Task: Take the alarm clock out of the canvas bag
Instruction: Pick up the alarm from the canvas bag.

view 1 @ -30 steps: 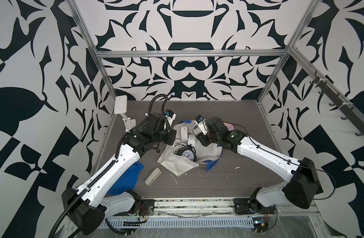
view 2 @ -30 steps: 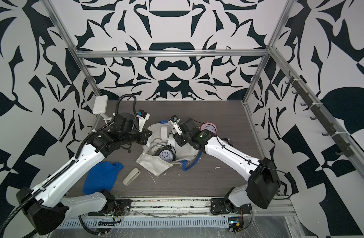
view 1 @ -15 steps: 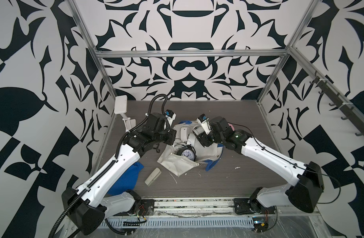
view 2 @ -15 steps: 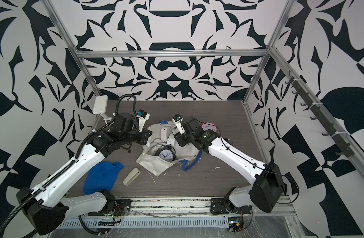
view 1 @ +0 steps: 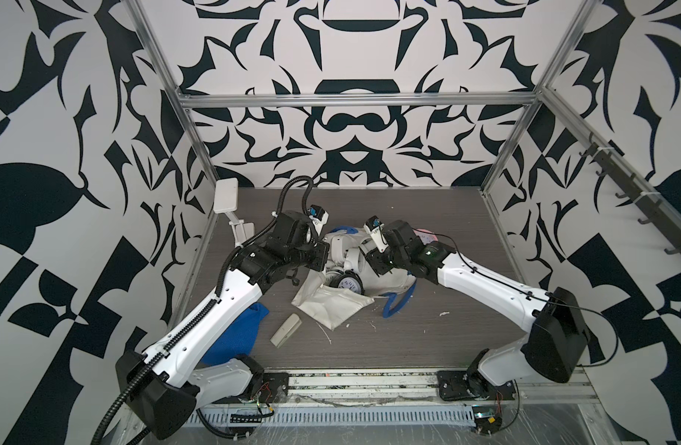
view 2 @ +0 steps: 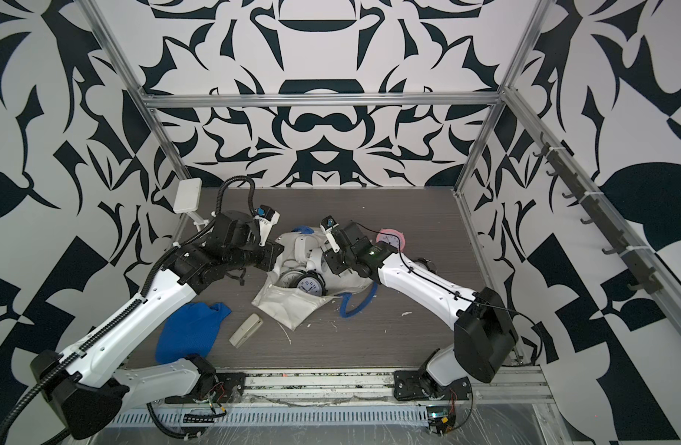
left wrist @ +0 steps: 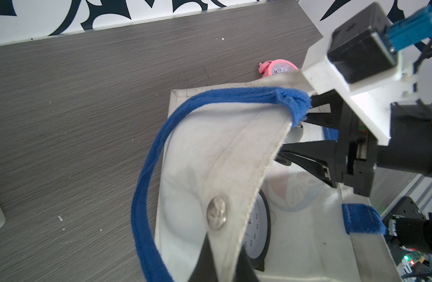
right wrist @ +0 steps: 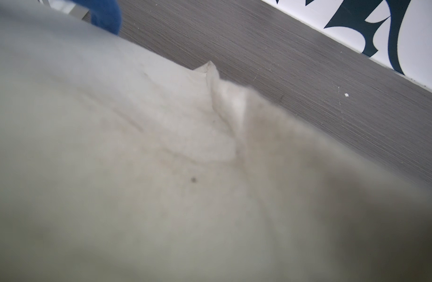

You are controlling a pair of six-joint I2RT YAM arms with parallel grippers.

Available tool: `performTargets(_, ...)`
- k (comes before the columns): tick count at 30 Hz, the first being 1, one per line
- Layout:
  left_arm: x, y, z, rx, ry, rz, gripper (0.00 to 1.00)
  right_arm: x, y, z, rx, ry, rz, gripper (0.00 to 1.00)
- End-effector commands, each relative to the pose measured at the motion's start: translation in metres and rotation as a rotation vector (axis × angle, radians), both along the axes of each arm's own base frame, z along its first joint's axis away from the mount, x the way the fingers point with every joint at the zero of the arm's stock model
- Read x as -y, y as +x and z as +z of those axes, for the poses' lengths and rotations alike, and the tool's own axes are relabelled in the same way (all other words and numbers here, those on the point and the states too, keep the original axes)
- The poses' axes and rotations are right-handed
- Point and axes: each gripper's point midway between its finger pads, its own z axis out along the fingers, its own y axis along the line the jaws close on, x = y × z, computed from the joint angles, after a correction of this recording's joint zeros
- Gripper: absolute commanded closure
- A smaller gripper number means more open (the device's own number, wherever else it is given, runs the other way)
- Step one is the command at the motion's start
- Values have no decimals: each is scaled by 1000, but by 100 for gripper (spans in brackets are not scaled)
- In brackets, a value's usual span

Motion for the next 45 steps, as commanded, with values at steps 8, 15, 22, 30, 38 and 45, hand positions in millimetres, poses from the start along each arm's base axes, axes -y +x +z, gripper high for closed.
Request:
performTargets(8, 6, 5, 49, 152, -98, -21, 100, 13, 8, -6, 32, -128, -77, 30)
performTargets(15, 6, 4, 52, 156, -101, -23, 100, 18, 9, -7, 38, -167, -107, 25)
performTargets(22, 6, 3, 53, 158, -101, -24, 100, 18, 7, -16, -4, -164, -137, 26)
performTargets(30, 5, 3, 52, 159, -100, -23, 100, 22, -1, -10, -55, -31, -263, 25)
performTargets(38, 3, 0, 49, 157, -100, -24, 100, 24, -8, -5, -62, 123, -345, 25)
performTargets(45, 2, -1, 48, 157, -101, -22, 100, 24, -18, -11, -70, 207, -348, 25)
